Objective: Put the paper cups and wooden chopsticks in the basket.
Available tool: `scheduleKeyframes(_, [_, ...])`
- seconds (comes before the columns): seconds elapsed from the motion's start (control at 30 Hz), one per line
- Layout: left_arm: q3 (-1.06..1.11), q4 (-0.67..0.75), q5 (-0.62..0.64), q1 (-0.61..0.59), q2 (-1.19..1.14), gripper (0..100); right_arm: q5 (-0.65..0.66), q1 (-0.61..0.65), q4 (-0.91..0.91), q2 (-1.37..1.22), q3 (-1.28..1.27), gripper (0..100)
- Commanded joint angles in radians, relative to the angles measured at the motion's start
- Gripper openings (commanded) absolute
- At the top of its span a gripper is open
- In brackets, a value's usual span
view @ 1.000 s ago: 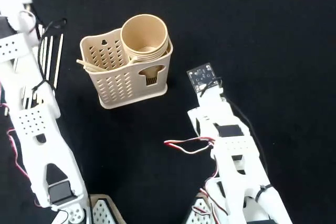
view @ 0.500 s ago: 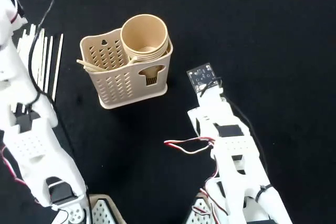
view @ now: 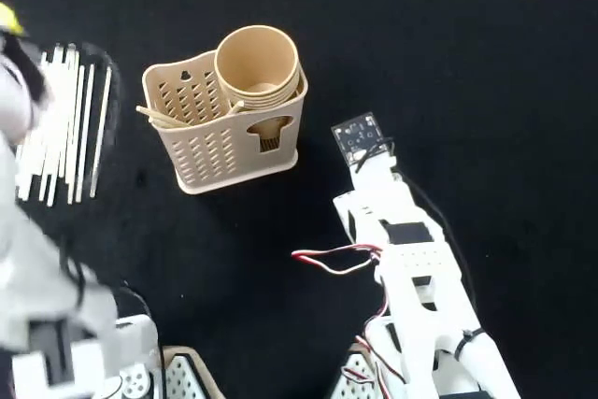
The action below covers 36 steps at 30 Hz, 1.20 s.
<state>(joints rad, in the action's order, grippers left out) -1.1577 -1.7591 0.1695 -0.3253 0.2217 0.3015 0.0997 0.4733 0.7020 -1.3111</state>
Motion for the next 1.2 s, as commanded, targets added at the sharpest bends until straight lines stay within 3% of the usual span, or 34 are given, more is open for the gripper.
scheduleKeyframes(0.0, [0.272, 0.112, 0.006, 0.07, 0.253, 3, 0.006, 0.012, -0.018, 0.03, 0.005, 1.4])
scheduleKeyframes(0.23, [0.875, 0.534, 0.014, 0.074, 0.555, 3, 0.006, 0.009, -0.018, 0.03, 0.005, 1.4])
scheduleKeyframes(0.47, [1.65, 1.178, 0.012, 0.076, 1.02, 3, 0.006, 0.011, -0.018, 0.03, 0.005, 1.4])
scheduleKeyframes(0.6, [1.954, 1.481, 0.008, 0.074, 1.171, 3, 0.006, 0.011, -0.018, 0.03, 0.005, 1.4])
scheduleKeyframes(0.77, [2.041, 1.501, 0.006, 0.074, 1.178, 3, 0.006, 0.012, -0.018, 0.03, 0.005, 1.4])
scheduleKeyframes(1.17, [2.023, 1.508, 0.006, 0.116, 1.091, 3, 0.006, 0.012, -0.018, 0.03, 0.005, 1.4])
